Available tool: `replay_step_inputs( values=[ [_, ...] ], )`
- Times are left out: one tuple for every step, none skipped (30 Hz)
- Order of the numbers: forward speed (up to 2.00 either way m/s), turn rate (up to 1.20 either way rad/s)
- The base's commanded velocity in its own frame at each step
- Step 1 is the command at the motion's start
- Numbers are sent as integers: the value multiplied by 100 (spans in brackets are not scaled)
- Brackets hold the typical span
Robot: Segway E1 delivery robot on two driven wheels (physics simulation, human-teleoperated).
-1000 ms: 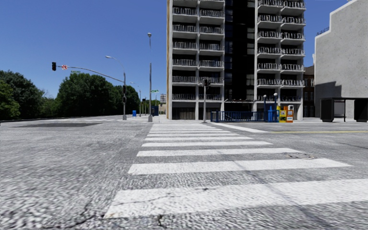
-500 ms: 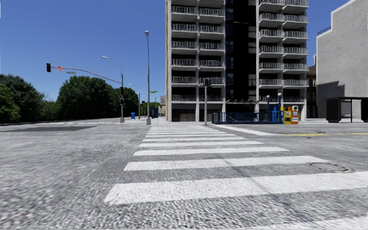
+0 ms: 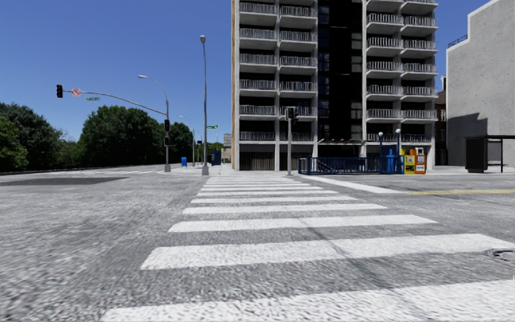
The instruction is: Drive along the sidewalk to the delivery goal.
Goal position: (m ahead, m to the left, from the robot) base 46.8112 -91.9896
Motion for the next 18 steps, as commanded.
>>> replay_step_inputs(
  values=[
    [200, 0],
    [200, 0],
    [200, 0],
    [200, 0],
    [200, 0],
    [200, 0],
    [200, 0],
    [200, 0],
    [200, 0],
    [200, 0],
    [200, 0],
    [200, 0],
    [200, 0],
    [200, 0],
    [200, 0],
    [200, 0],
    [200, 0],
    [200, 0]
  ],
)
